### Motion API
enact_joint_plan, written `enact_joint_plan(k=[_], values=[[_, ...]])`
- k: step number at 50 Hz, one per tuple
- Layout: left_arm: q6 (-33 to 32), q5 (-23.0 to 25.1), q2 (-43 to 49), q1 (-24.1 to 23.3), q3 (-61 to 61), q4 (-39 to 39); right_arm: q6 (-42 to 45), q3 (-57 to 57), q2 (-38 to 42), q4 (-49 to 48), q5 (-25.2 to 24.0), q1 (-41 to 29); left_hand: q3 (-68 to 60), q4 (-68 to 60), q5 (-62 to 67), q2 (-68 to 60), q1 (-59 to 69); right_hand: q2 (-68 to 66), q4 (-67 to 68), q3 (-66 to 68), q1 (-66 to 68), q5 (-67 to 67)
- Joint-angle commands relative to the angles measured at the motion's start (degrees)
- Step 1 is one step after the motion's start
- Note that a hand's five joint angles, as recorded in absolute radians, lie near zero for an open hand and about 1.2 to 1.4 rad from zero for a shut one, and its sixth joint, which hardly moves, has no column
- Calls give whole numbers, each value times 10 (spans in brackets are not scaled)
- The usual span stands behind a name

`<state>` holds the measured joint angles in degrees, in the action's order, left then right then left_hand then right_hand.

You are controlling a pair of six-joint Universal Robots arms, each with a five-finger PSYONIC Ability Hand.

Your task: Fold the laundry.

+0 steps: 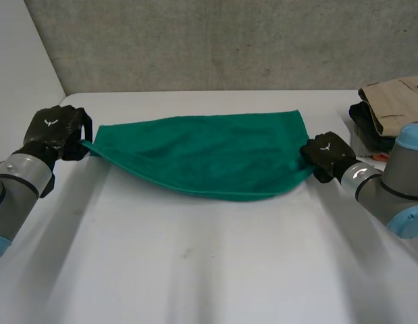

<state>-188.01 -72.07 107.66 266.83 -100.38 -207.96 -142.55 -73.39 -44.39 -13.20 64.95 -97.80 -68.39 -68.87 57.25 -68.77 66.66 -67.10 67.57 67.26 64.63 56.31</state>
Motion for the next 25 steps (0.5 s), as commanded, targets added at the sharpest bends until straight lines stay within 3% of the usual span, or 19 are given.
enact_joint_plan(k=[1, 7, 12, 17, 21, 25], values=[[-4, 2, -9, 7, -5, 39, 6, -33, -53, 18, 14, 1, -116, -111, 127, -112, 133, -129, 124, 127, 154, 137], [-40, 26, -53, 37, -26, 166, 91, -76, -108, 128, 29, 23, -116, -111, 127, -112, 133, -129, 124, 127, 154, 137], [-151, 61, -111, 85, -54, 360, 246, -125, -168, 319, 88, 68, -116, -111, 127, -112, 133, -129, 124, 127, 154, 137], [-267, 84, -137, 134, -79, 525, 329, -169, -209, 466, 125, 105, -116, -111, 127, -112, 133, -129, 124, 127, 154, 137], [-336, 126, -132, 149, -86, 571, 333, -162, -220, 449, 99, 101, -116, -111, 127, -112, 133, -129, 124, 127, 154, 137], [-324, 140, -88, 135, -61, 534, 282, -124, -194, 384, 95, 75, -116, -111, 127, -112, 133, -129, 124, 127, 154, 137]])
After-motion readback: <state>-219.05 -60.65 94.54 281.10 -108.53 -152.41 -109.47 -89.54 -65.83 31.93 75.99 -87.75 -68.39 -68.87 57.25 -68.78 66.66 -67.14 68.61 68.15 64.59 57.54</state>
